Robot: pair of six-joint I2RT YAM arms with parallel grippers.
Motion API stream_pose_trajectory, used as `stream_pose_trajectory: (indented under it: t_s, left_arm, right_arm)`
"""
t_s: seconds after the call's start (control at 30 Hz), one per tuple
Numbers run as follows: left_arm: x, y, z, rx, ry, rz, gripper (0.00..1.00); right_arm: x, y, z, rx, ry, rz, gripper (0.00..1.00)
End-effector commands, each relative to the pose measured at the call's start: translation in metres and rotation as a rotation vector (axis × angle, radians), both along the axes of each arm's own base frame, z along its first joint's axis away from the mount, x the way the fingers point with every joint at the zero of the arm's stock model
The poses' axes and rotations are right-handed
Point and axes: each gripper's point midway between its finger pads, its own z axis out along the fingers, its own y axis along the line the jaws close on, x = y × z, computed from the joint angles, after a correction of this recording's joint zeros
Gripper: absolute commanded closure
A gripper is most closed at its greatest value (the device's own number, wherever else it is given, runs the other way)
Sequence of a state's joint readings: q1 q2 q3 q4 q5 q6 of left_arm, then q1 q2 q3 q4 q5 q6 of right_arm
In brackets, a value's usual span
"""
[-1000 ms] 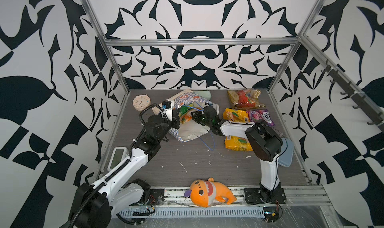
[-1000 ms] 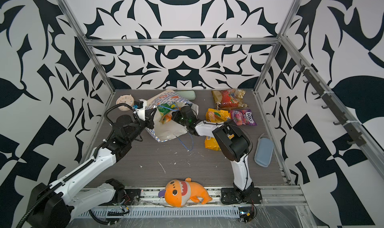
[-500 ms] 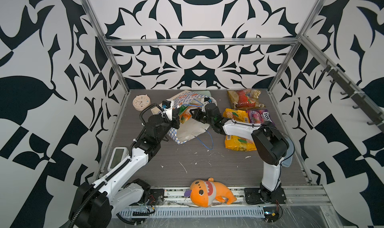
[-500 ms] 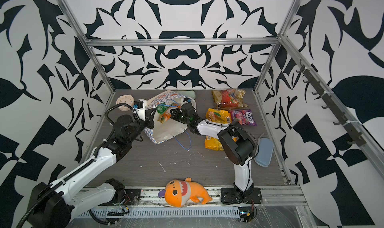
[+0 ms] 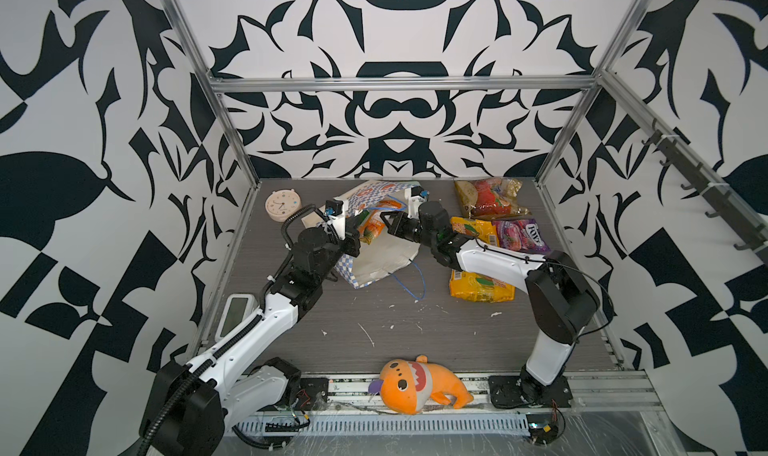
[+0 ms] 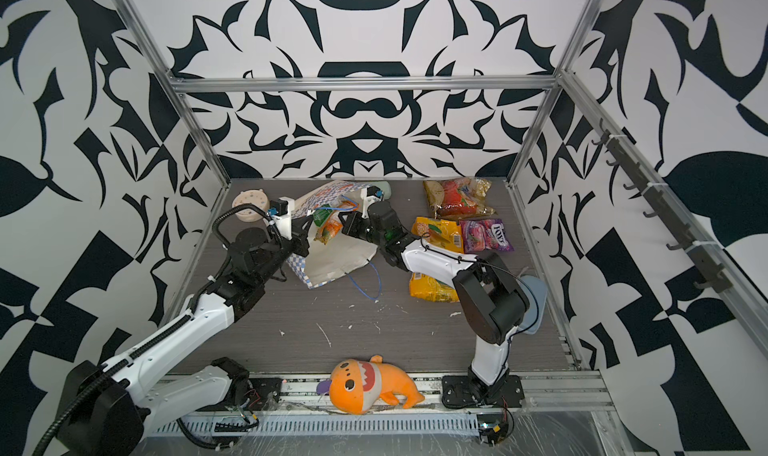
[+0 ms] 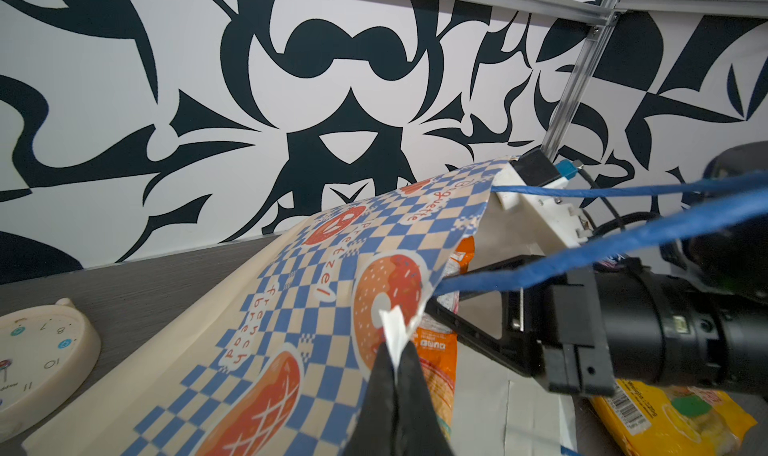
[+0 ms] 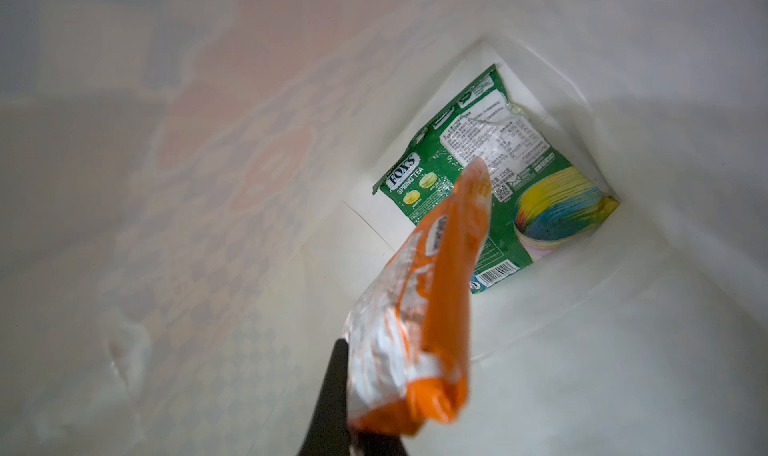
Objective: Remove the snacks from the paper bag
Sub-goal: 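Lift the orange FOX'S packet up out of the bag with the right gripper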
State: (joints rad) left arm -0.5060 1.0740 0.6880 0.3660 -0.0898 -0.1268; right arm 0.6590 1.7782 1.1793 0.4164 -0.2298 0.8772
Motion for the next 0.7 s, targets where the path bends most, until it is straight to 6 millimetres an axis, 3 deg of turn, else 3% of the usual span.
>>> stream_pose_trajectory:
  t_s: [0.0, 0.47, 0.67]
  left_arm:
    - [0.003, 0.003, 0.004, -0.005, 0.011, 0.028, 1.0]
    - [0.01, 0.013, 0.003, 0.011, 0.011, 0.096, 1.0]
    - [0.01, 0.016, 0.003, 0.008, 0.015, 0.111, 1.0]
  right_arm:
    - [-0.01, -0.003, 0.05, 0.057, -0.125, 0.019, 1.0]
    - [-0.04, -0.026, 0.059, 0.006, -0.156, 0.049, 1.0]
    - [-0.052, -0.034, 0.077, 0.014, -0.207, 0.076, 1.0]
